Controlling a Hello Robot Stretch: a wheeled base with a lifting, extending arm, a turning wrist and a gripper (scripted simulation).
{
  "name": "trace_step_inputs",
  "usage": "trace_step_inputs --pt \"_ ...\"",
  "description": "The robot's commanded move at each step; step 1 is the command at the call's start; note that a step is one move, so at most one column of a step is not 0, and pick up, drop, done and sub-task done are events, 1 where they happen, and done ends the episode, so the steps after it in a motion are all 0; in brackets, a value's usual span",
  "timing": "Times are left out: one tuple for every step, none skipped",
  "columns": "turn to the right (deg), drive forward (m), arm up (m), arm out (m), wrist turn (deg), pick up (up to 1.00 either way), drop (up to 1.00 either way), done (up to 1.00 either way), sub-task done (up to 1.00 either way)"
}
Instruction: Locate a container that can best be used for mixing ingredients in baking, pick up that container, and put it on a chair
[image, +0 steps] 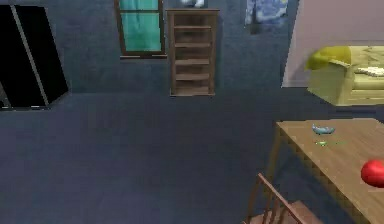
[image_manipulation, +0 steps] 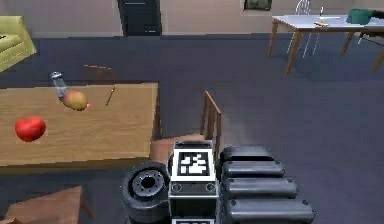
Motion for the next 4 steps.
trace_step_inputs --pt "39.0 0.00 0.00 0.00 0.0 0.00 0.00 0.00 0.00" --pt "0.0 0.20 0.00 0.00 0.0 0.00 0.00 0.00 0.00" --pt "-36.0 0.00 0.00 0.00 0.0 0.00 0.00 0.00 0.00" --pt "33.0 0.00 0.00 0.00 0.0 0.00 0.00 0.00 0.00"
